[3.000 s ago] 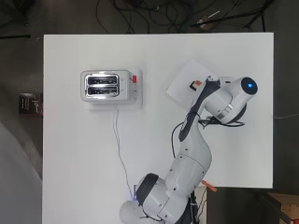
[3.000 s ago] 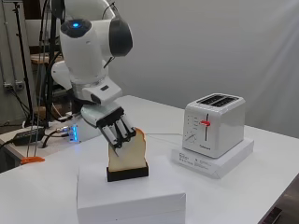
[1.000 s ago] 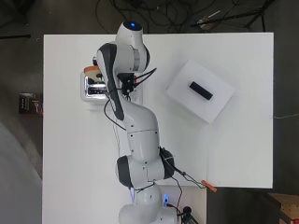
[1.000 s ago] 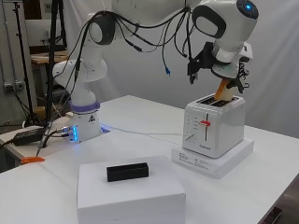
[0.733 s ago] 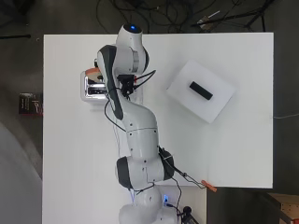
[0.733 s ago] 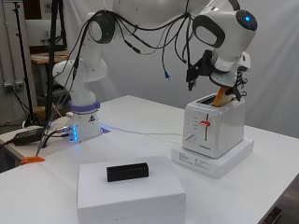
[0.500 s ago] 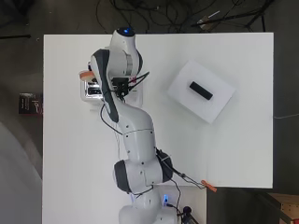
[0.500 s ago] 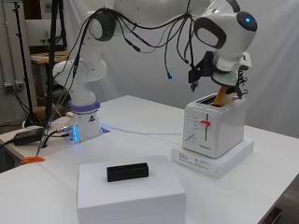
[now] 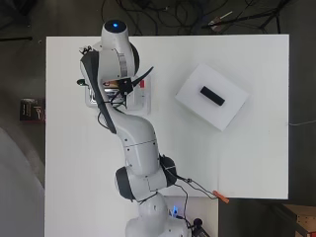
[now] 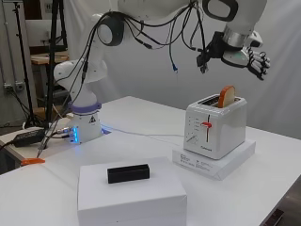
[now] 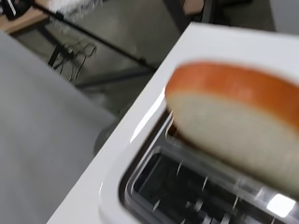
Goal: Teleoperate dual arm-hand system to toast a bread
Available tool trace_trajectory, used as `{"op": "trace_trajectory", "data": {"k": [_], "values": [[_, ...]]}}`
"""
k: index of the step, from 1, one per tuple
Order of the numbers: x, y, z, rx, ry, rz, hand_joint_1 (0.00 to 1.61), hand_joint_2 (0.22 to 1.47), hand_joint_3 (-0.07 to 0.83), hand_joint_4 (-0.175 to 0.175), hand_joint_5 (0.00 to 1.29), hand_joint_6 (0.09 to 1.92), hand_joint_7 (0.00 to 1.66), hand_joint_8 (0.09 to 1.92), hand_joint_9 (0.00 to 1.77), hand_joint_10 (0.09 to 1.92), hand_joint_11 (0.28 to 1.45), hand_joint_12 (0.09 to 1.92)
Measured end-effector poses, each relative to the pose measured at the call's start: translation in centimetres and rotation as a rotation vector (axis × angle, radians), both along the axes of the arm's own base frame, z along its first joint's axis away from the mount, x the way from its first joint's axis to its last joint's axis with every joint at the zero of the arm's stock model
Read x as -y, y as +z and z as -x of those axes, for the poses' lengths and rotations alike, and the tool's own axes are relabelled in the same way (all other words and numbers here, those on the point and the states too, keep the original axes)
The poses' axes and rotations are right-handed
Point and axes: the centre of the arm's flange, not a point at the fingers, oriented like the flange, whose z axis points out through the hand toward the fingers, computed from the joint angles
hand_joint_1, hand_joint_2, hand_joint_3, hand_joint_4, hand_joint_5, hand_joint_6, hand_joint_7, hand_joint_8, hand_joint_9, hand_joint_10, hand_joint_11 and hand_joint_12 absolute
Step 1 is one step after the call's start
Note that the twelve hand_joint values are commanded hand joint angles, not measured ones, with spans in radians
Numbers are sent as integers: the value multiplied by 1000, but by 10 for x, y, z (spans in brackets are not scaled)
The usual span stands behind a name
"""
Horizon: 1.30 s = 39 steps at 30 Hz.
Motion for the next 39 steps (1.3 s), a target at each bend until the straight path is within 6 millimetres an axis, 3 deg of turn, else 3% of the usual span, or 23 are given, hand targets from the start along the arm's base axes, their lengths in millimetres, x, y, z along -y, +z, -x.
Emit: {"op": "trace_trajectory", "data": {"k": [3,5,9,13,17,24,29,33,36,39], "values": [[13,42,-4,133,-60,0,0,921,7,55,221,87,195,87,287,87,397,87],[21,42,-2,161,-93,14,1,947,8,32,262,87,227,87,295,87,385,87],[49,-10,12,113,-167,60,59,985,7,4,326,87,273,87,318,87,377,87],[97,-69,43,71,-286,99,102,1003,6,-9,339,87,290,87,327,87,368,87],[144,-73,45,159,-410,119,114,1024,11,-8,328,87,284,87,311,87,354,87],[174,-69,40,135,-480,144,134,1035,7,12,337,87,269,87,280,87,339,87],[188,-111,42,77,-524,158,122,1020,-1,22,353,87,262,87,265,87,337,87],[194,-131,28,53,-544,186,55,996,-8,35,400,87,262,87,259,87,340,87],[197,-148,17,46,-552,209,39,982,-4,54,477,87,265,87,268,87,347,87],[198,-158,17,26,-572,201,32,1003,0,138,797,87,408,87,419,87,386,87]]}}
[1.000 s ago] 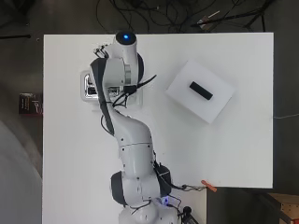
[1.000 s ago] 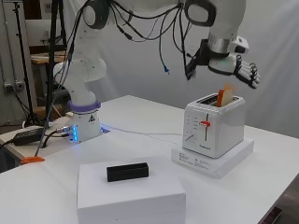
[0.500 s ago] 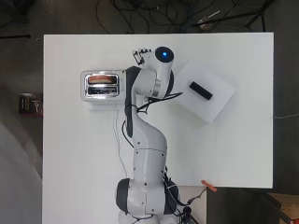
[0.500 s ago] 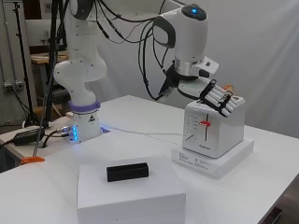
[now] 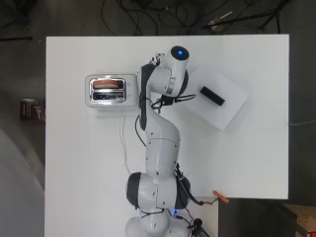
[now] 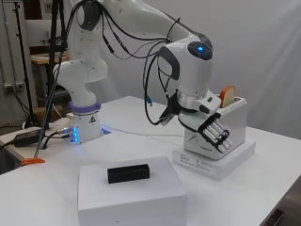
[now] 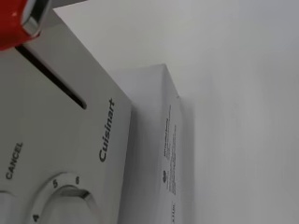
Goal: Teleoperate dual arm-hand system to toast a bread
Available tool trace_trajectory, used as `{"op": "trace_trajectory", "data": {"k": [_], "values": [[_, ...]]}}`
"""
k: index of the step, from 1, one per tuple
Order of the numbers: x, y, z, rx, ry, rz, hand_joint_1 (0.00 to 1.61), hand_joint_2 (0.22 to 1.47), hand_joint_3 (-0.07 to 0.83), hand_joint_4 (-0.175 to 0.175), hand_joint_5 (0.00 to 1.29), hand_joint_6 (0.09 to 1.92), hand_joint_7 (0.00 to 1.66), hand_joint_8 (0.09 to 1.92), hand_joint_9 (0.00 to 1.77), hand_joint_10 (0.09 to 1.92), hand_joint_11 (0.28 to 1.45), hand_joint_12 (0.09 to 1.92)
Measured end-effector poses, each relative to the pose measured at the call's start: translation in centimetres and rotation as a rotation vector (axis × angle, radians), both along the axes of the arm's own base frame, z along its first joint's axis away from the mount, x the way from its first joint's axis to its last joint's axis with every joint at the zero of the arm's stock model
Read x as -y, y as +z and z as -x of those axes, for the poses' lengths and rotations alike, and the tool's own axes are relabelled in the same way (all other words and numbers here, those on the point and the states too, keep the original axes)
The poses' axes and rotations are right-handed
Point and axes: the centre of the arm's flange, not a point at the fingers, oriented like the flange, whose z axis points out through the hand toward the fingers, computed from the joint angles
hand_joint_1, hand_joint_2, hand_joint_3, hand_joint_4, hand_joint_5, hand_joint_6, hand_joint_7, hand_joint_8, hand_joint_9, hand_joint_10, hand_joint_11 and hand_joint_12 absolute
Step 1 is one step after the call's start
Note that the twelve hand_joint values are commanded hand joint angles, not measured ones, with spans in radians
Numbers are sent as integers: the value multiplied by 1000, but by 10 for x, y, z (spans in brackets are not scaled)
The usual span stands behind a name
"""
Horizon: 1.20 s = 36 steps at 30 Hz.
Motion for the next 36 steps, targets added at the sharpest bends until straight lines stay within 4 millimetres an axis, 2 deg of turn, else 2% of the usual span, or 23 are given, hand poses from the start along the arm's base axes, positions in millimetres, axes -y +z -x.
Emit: {"op": "trace_trajectory", "data": {"k": [3,7,12,15,16,17,18,19,20,21,22,23,24,25,26,28,31,32,34,36], "values": [[0,-6,1,-8,-4,26,44,1042,4,167,910,87,513,87,548,87,416,87],[6,-11,3,-13,3,66,86,1075,4,175,1023,87,576,87,619,87,437,87],[9,-19,9,-17,-31,10,110,1078,1,175,1000,87,584,87,634,87,458,87],[9,-14,9,-11,-26,24,120,1075,0,175,1091,87,619,87,663,87,474,87],[9,-12,9,-7,-20,32,123,1079,0,175,1134,89,673,87,743,87,508,87],[8,-11,9,-3,-14,40,129,1084,-1,175,1125,256,754,87,878,87,573,87],[7,-9,9,2,-5,50,141,1091,-2,175,1069,626,899,90,927,439,684,87],[6,-8,9,8,-1,55,143,1097,-2,175,998,977,948,327,910,885,751,141],[5,-7,9,11,1,58,143,1100,-2,175,947,1209,930,579,876,1205,742,321],[5,-7,10,13,3,63,140,1101,-1,175,912,1344,894,773,849,1398,696,518],[5,-8,12,12,5,68,131,1097,-1,175,870,1242,862,890,832,1511,633,808],[5,-9,14,10,6,71,116,1091,-1,164,831,950,834,948,815,1587,573,1105],[5,-12,17,4,8,71,104,1087,0,152,828,666,814,1224,875,1719,585,1446],[6,-14,21,-3,10,70,101,1084,0,158,881,458,832,1526,970,1813,664,1671],[6,-17,23,-10,16,68,97,1082,0,160,932,303,862,1724,1050,1867,738,1797],[6,-16,24,-8,42,63,87,1077,0,159,1000,131,902,1890,1142,1909,844,1894],[6,-13,25,-6,56,68,82,1079,1,172,1092,98,980,1920,1245,1920,970,1919],[6,-12,25,-6,62,66,80,1082,2,172,1087,91,997,1920,1271,1920,1004,1920],[5,-10,26,-3,72,63,85,1084,1,145,1029,87,982,1920,1277,1920,1047,1920],[3,-14,31,-8,72,75,97,1078,-1,97,936,87,939,1920,1240,1920,1033,1920]]}}
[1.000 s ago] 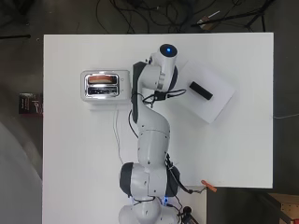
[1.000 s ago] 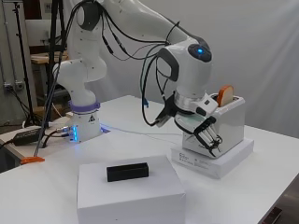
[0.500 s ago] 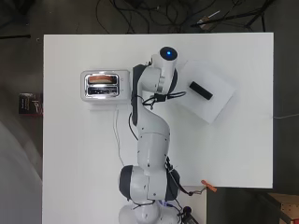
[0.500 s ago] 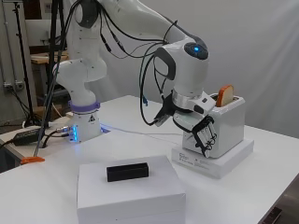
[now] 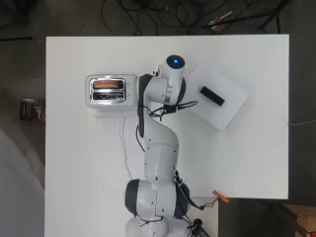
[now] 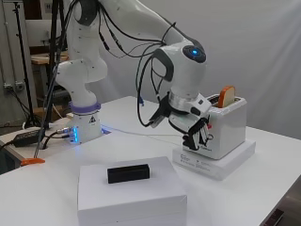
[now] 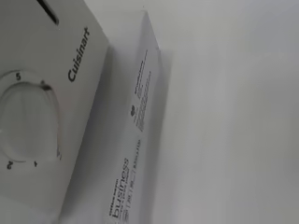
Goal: Teleoperate dual arm-hand system to toast a bread
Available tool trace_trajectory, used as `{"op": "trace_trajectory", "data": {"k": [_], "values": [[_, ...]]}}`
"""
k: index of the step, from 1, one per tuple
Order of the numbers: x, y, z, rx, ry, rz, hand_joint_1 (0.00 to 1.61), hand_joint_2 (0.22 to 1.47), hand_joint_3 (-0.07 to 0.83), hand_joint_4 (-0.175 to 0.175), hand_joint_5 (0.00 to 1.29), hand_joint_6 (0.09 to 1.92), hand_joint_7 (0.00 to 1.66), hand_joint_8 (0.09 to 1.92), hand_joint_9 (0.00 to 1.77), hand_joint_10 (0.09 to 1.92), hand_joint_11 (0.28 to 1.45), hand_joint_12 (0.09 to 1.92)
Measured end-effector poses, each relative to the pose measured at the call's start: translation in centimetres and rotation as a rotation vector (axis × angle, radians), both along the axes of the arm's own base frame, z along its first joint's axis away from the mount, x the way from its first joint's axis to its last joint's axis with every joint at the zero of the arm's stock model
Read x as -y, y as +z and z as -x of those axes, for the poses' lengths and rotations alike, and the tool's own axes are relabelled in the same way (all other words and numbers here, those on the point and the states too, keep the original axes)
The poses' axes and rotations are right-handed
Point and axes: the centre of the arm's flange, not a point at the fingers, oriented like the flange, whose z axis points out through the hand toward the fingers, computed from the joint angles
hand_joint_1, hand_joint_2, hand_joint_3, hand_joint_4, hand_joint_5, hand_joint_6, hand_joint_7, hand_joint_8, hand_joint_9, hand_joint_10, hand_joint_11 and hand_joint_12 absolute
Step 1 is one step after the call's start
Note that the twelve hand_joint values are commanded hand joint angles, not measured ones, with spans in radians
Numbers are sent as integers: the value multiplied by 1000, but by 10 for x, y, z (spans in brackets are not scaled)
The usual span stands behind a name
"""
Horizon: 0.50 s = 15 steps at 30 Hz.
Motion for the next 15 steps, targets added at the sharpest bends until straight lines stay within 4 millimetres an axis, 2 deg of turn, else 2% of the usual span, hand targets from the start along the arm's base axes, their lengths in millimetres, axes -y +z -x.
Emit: {"op": "trace_trajectory", "data": {"k": [2,8,11,15], "values": [[-2,-8,7,-14,-2,8,116,1064,-3,60,869,87,961,1920,1268,1920,1062,1920],[-8,-32,16,-67,-16,8,183,1066,1,27,813,87,1066,1920,1389,1920,1192,1920],[-9,-39,16,-92,-30,7,206,1083,4,30,823,87,1101,1920,1429,1920,1225,1920],[-6,-69,19,-173,-82,19,297,1115,3,67,911,87,1329,1920,1614,1920,1332,1920]]}}
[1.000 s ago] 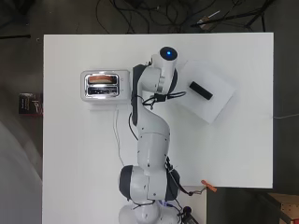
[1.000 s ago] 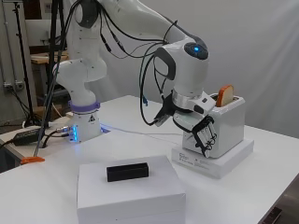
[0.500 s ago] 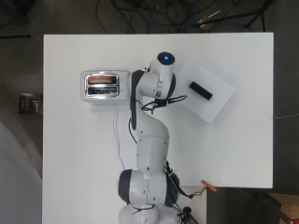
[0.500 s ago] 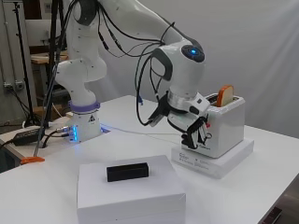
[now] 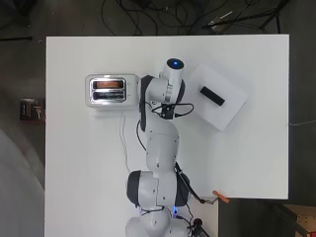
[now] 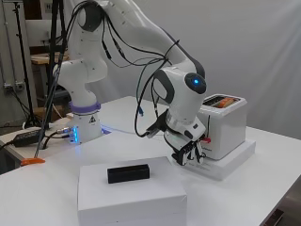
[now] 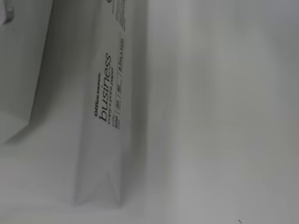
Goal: Teleoperate dual arm-hand system to toast a bread
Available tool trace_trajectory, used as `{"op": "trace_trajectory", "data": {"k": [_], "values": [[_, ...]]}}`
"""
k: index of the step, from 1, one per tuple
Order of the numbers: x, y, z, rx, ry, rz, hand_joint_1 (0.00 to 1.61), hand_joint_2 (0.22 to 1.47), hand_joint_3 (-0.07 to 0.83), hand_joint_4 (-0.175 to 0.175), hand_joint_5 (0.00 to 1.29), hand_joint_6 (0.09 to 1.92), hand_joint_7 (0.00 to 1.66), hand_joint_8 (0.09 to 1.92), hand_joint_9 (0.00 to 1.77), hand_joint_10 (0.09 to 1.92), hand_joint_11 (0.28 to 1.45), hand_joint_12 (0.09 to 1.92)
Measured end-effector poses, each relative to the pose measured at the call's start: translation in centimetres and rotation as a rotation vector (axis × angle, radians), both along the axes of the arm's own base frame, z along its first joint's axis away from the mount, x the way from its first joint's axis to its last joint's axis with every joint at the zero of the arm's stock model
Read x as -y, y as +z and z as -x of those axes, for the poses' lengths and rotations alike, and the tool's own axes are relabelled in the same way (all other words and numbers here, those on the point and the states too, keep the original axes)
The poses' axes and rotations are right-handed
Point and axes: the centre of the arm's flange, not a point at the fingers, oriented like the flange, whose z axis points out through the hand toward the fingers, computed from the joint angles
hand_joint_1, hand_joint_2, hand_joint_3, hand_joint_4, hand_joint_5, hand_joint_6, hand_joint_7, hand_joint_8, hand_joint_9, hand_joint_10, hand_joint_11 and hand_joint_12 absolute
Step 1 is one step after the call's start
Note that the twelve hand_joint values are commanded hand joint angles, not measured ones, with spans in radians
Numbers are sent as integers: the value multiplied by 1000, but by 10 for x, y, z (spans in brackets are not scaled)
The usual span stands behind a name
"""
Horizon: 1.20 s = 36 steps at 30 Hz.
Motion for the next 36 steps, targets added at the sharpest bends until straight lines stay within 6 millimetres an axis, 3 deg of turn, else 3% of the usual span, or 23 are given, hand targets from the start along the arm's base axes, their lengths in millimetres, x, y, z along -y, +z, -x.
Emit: {"op": "trace_trajectory", "data": {"k": [3,5,7,9,11,12,14,18,21,24,27,36], "values": [[1,-13,-6,-38,-27,16,285,1125,3,71,907,87,1235,1920,1533,1920,1294,1920],[-3,-13,-10,-19,-37,39,227,1137,3,90,928,87,1006,1841,1297,1920,1075,1920],[-4,-3,-11,22,-69,51,145,1143,1,107,938,87,883,1150,1034,1914,790,1852],[-2,17,-12,68,-90,34,102,1144,0,105,904,87,894,475,831,1744,588,1557],[0,51,-19,134,-83,6,33,1110,-2,64,603,87,607,133,507,750,459,662],[-2,71,-24,175,-71,-6,16,1092,-2,52,486,87,461,87,392,411,429,361],[-8,104,-30,226,-46,0,3,1072,-3,42,353,87,301,87,282,111,403,98],[-6,154,-25,280,11,97,0,1059,-4,41,272,87,211,87,233,87,390,87],[-12,215,-8,348,38,123,0,1042,-10,46,264,87,184,87,224,87,385,87],[-18,257,13,403,24,95,0,1030,-11,48,253,87,155,87,215,87,381,87],[-22,269,28,414,20,31,0,1019,-11,53,238,87,128,87,196,87,374,87],[-21,266,31,409,11,26,2,1039,1,73,252,87,105,87,157,87,363,87]]}}
